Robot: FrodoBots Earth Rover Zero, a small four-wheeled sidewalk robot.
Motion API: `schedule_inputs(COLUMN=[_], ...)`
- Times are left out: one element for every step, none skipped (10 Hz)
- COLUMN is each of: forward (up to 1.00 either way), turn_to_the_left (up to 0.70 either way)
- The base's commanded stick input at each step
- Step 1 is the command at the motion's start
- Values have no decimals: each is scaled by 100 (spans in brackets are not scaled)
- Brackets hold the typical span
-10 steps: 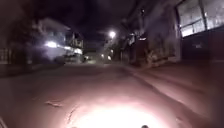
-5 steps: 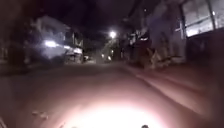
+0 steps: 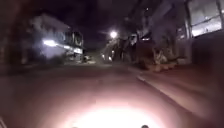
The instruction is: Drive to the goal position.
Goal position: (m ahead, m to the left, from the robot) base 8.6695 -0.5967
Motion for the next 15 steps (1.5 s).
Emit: schedule_inputs(forward=[70, 70, 70, 70, 70, 70, 70, 70, 70, 70, 70, 70, 70, 70, 70], turn_to_the_left=[0, 0, 0, 0, 0, -3, -27, -31, -23, 0, -29, -13, -20, -35, -20])
